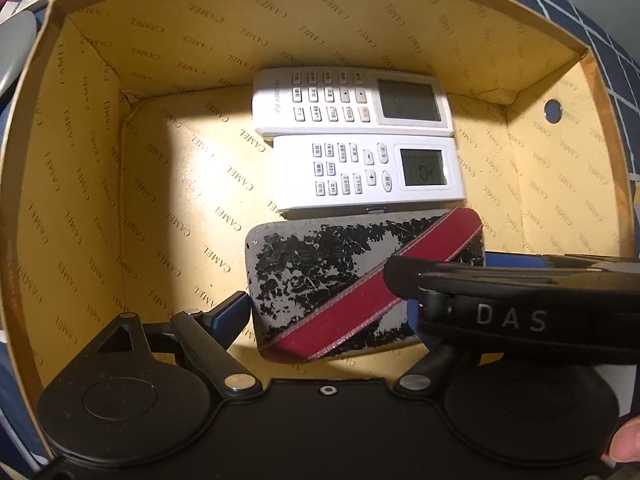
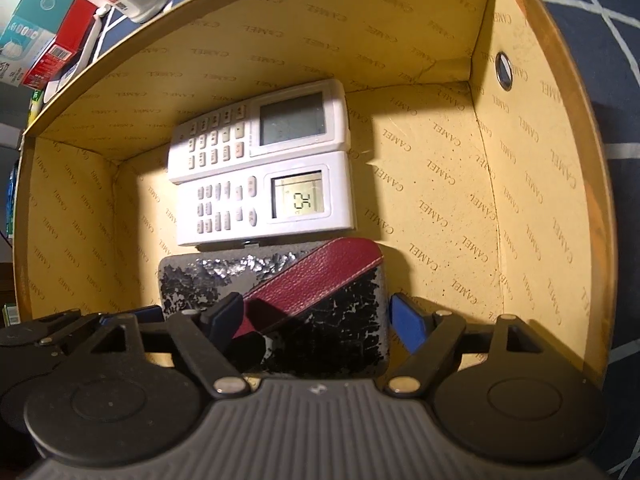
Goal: Organize objects
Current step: 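Lower the phone case beside the remotes and open both grippers, then move both grippers out to the white-and-yellow small box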
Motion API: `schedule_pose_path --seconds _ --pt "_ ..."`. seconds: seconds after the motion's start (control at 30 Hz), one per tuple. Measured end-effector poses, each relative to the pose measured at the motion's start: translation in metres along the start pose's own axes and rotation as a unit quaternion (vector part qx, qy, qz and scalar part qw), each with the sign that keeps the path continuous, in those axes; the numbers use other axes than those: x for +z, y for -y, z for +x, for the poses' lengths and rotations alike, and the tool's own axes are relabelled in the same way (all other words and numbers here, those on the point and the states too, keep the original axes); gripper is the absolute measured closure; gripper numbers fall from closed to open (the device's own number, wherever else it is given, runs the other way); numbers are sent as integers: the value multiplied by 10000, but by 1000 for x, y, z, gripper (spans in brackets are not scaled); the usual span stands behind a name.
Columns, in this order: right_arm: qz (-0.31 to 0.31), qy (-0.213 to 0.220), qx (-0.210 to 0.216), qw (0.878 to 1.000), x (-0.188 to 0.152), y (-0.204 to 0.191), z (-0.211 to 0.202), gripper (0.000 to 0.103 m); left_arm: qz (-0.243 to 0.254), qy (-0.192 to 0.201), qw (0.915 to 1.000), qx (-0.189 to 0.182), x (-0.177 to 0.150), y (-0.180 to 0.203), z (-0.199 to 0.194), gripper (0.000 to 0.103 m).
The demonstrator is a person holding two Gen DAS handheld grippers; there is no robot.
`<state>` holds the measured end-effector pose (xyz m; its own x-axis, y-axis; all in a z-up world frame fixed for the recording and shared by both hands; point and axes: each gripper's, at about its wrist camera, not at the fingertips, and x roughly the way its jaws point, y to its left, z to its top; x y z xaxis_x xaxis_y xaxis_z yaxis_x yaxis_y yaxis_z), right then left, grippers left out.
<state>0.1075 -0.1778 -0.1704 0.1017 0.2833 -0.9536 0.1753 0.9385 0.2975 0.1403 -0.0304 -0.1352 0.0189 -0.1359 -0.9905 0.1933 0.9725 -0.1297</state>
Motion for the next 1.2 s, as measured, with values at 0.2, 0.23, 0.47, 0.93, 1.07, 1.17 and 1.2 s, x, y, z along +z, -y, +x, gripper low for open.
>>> schedule_pose_path --seconds 0.2,0.23,0.47,0.93,1.07,1.17,1.2 --pt "-106 158 61 9998 -6 -5 -17 22 -63 236 9997 44 -9 1 -20 18" --pt "-138 203 70 9997 -8 -7 -21 22 -70 283 9996 56 -12 1 -24 18" --pt "-370 625 215 9971 -21 -19 -57 14 -135 564 9983 109 -31 10 -48 17" --pt "-346 1369 161 9899 -61 5 -126 0 96 1120 9936 78 -78 55 -90 9" --pt "-246 1540 100 9877 -73 20 -143 0 212 1215 9923 73 -85 72 -96 6" --pt "-124 1663 14 9860 -80 36 -155 0 376 1252 9914 82 -87 90 -97 5" --pt "-64 1708 -9 9853 -82 42 -159 0 430 1259 9911 82 -87 96 -97 5"
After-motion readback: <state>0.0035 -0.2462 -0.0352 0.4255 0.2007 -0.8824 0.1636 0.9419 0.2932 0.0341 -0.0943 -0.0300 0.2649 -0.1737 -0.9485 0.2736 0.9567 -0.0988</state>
